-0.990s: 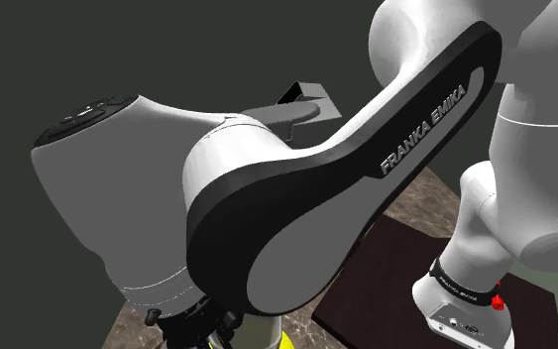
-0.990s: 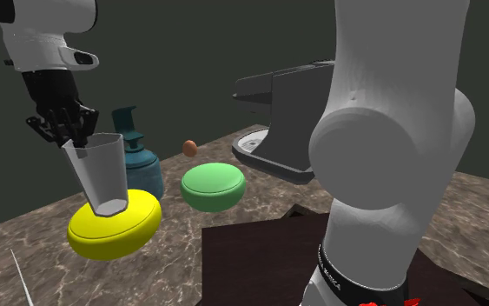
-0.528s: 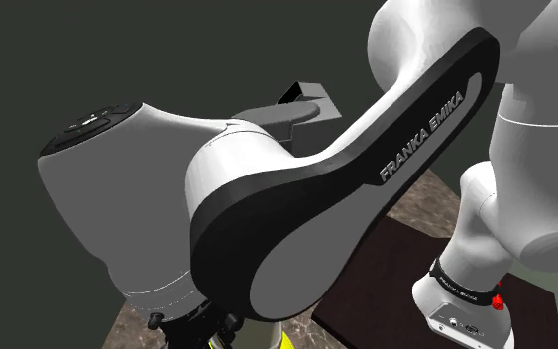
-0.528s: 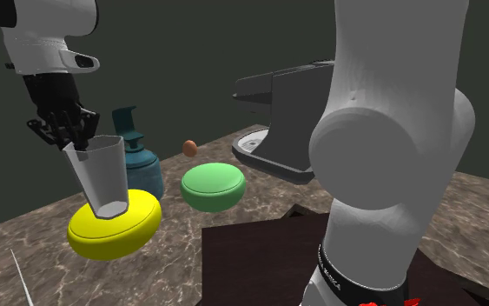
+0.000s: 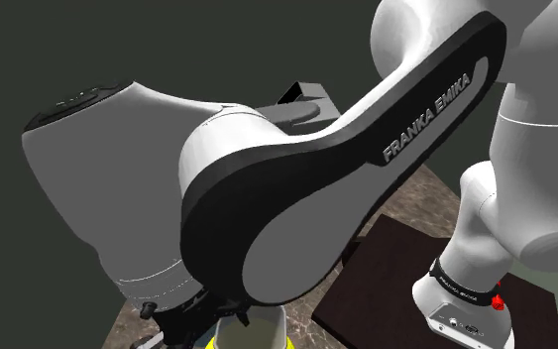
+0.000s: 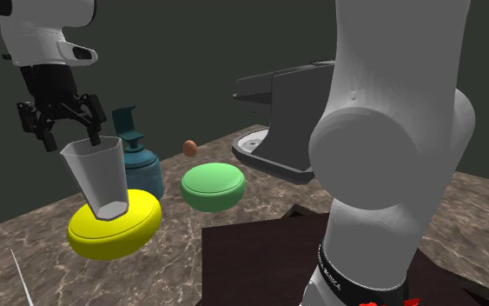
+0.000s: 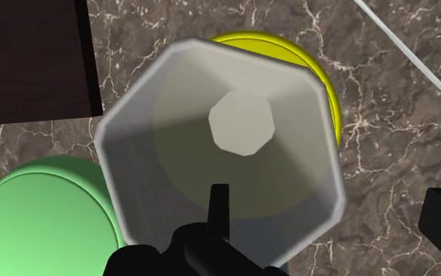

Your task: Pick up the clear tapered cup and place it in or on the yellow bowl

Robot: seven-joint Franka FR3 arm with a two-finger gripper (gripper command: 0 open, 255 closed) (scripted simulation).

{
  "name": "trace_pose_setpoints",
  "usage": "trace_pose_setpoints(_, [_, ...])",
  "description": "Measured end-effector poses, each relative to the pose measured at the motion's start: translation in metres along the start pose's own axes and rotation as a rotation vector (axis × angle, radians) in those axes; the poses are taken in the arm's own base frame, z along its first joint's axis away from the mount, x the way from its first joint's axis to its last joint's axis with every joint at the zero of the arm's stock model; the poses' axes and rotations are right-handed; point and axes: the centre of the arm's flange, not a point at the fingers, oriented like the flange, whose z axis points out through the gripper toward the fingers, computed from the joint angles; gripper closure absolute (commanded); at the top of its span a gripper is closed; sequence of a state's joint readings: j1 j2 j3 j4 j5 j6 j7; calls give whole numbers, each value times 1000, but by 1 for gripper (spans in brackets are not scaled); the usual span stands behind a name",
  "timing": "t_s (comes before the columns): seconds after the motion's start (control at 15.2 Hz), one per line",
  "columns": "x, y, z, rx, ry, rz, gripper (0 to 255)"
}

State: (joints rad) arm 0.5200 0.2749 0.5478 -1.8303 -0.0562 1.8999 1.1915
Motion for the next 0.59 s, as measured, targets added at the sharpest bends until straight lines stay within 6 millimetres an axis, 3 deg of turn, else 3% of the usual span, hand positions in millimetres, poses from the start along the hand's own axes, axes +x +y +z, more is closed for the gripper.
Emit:
trace_pose_setpoints(0.2, [-1, 0, -28, 0, 0, 0, 0])
trace_pose_setpoints(0.59, [-1, 0, -34, -1, 0, 0, 0])
